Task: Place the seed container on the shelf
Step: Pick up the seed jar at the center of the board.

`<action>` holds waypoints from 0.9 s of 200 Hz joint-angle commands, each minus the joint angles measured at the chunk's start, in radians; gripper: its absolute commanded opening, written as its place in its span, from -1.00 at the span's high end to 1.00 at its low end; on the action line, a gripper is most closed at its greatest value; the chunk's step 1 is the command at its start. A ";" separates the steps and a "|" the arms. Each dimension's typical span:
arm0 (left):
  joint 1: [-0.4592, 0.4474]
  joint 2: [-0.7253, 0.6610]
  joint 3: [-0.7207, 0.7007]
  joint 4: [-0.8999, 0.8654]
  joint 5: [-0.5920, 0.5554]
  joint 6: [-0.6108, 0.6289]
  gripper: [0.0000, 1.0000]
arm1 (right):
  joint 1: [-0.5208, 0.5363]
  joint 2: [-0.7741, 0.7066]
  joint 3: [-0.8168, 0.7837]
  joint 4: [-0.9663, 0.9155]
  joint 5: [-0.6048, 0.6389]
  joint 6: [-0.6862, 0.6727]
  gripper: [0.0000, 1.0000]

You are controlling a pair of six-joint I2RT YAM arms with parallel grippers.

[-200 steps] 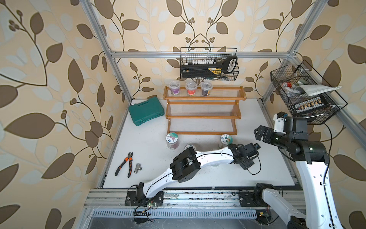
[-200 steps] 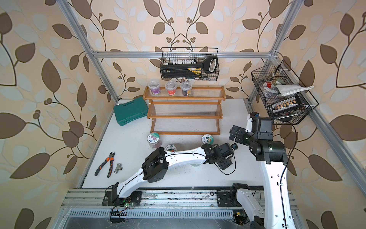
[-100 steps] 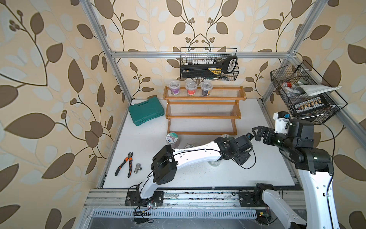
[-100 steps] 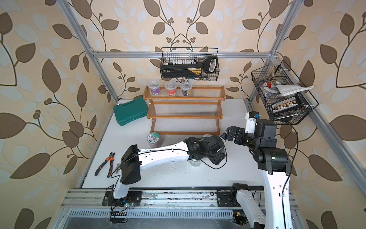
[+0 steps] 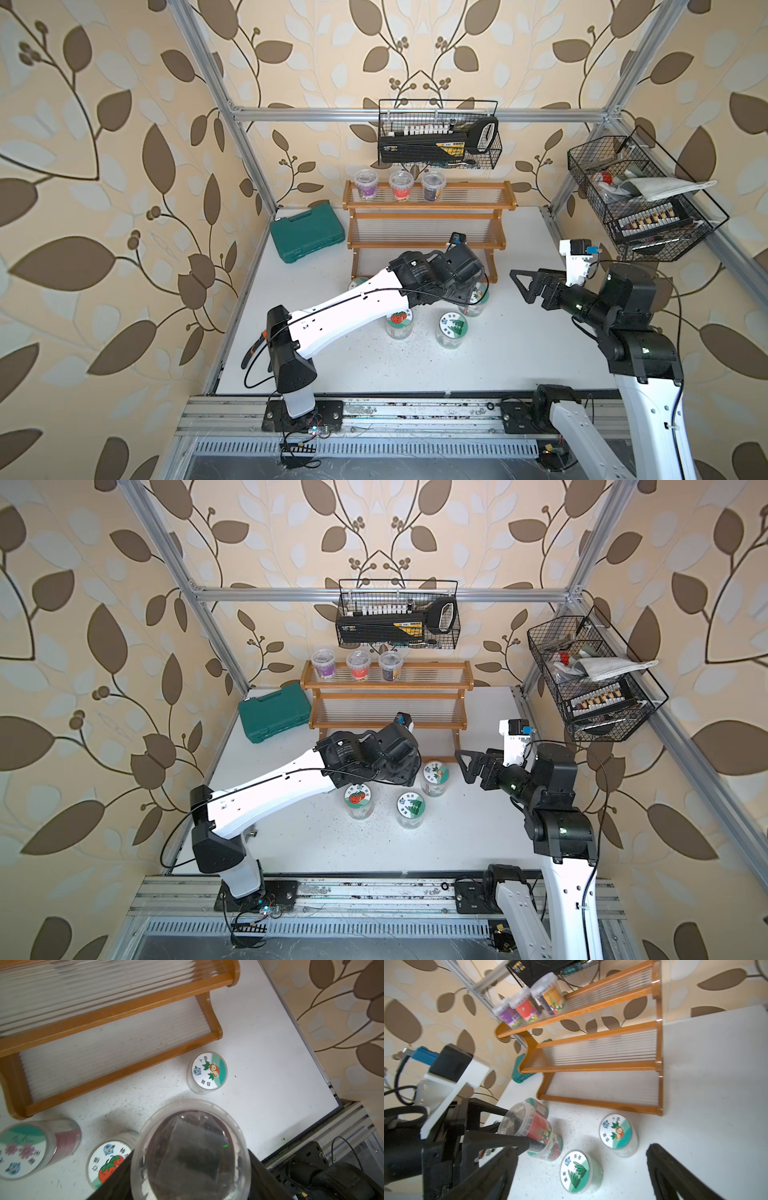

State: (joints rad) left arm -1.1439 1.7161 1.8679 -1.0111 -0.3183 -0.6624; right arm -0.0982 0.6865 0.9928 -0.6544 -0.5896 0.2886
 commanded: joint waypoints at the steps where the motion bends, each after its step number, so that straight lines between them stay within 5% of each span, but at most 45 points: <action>1: 0.021 -0.079 0.029 -0.123 -0.028 -0.081 0.05 | 0.009 -0.025 -0.071 0.226 -0.162 0.081 -0.98; 43: 0.041 -0.117 0.054 -0.225 0.001 -0.124 0.02 | 0.146 -0.037 -0.158 0.369 -0.097 0.080 -0.98; 120: 0.044 -0.174 0.035 -0.235 0.046 -0.161 -0.01 | 0.760 0.063 -0.242 0.576 0.318 -0.152 -0.98; 180: 0.043 -0.219 0.004 -0.184 0.083 -0.155 -0.01 | 0.895 0.142 -0.336 0.818 0.439 -0.188 -0.98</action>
State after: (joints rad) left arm -1.1057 1.5463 1.8866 -1.2301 -0.2581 -0.8124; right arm 0.7734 0.8074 0.6891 0.0162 -0.2459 0.1257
